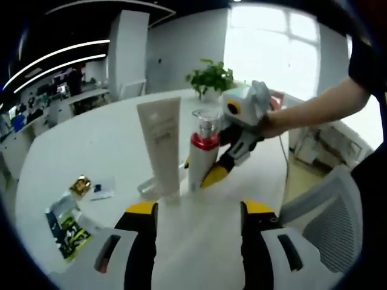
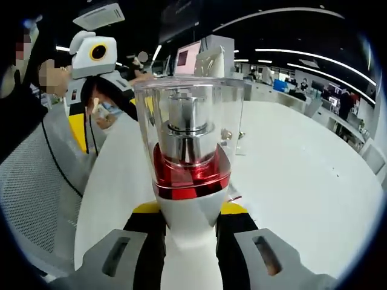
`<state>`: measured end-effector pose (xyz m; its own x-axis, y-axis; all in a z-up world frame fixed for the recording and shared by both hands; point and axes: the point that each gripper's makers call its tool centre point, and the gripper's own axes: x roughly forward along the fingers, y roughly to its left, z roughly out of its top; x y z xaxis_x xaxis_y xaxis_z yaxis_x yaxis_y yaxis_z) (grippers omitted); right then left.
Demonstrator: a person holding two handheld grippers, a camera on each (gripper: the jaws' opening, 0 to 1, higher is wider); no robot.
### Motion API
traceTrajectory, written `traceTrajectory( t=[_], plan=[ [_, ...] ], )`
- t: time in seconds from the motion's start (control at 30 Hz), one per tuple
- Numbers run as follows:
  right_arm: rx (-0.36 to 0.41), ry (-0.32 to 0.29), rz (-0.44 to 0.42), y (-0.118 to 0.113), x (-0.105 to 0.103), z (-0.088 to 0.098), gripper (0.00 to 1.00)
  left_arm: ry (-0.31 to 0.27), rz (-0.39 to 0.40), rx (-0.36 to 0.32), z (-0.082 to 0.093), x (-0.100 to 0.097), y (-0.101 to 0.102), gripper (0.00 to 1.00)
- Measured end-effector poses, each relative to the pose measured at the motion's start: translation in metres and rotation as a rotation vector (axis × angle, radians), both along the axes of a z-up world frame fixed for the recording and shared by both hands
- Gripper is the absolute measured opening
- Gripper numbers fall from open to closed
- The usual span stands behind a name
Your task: Arrange the skincare products in the storage area until every visible bottle or jar stands upright without overlapping.
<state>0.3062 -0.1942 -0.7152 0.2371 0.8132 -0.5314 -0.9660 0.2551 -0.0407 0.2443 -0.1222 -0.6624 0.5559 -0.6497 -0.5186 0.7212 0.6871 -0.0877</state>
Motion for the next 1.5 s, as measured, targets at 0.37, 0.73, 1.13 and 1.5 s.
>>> traceTrajectory(
  t=[0.37, 0.73, 1.13, 1.5],
  plan=[
    [0.010, -0.004, 0.019, 0.006, 0.013, 0.002, 0.31, 0.015, 0.044, 0.001, -0.006, 0.000, 0.013, 0.54],
    [-0.001, -0.011, 0.043, 0.009, 0.024, 0.000, 0.31, 0.026, 0.056, -0.006, -0.006, 0.000, 0.011, 0.54],
    [0.015, 0.069, -0.006, 0.008, 0.020, -0.001, 0.38, 0.027, 0.056, -0.003, -0.005, 0.003, 0.013, 0.56],
    [-0.025, 0.068, -0.051, 0.000, 0.008, 0.001, 0.51, 0.048, 0.061, -0.039, 0.002, 0.005, 0.008, 0.59]
  ],
)
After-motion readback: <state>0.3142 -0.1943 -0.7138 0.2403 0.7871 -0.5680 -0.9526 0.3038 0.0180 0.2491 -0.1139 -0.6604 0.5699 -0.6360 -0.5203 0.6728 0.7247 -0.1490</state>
